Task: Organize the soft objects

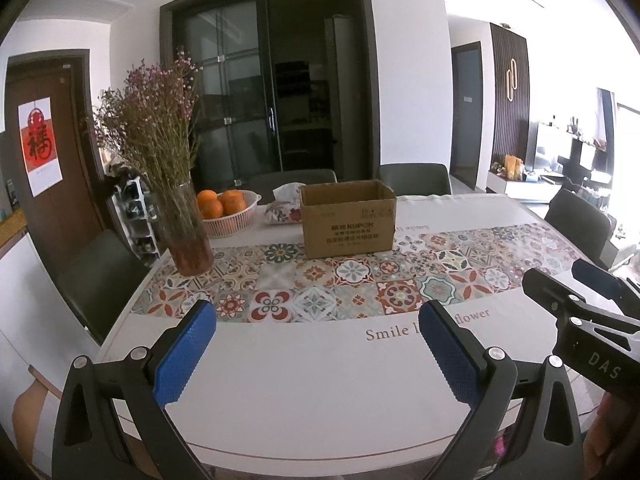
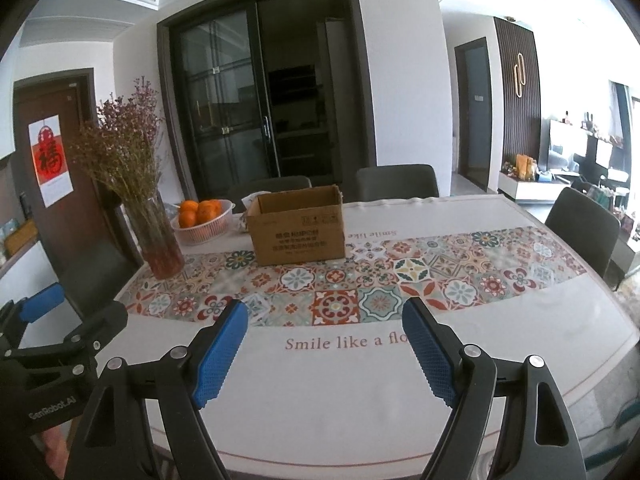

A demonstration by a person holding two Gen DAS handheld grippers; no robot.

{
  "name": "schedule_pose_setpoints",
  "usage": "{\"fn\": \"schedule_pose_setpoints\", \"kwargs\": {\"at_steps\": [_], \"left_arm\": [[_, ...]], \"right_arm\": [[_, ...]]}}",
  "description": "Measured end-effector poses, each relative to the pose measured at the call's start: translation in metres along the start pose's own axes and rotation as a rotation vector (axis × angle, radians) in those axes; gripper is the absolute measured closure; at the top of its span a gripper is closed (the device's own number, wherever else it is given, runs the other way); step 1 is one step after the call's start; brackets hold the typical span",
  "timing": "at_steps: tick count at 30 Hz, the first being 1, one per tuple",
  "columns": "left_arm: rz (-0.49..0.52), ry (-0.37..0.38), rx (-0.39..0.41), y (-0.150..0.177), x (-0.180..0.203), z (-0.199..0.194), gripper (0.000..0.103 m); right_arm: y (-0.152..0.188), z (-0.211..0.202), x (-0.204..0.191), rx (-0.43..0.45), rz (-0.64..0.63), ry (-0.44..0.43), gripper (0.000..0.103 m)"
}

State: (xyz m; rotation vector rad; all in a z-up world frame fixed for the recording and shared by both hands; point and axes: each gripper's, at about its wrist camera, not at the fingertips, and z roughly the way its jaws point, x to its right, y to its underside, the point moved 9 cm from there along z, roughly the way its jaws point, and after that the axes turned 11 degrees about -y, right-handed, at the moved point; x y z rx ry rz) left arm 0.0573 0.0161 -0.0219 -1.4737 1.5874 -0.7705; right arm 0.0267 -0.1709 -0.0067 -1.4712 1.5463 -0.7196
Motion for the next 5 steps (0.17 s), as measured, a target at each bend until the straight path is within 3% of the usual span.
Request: {"fn": "schedule_pose_setpoints", "kwargs": {"at_steps": [5], "left_arm": [[-0.003, 0.001, -0.004, 0.0023, 0.0005, -0.0001, 0.0]], "right_arm": [[0.0005, 0.0003, -0.0013, -0.002, 0.001, -0.006, 0.022]]}}
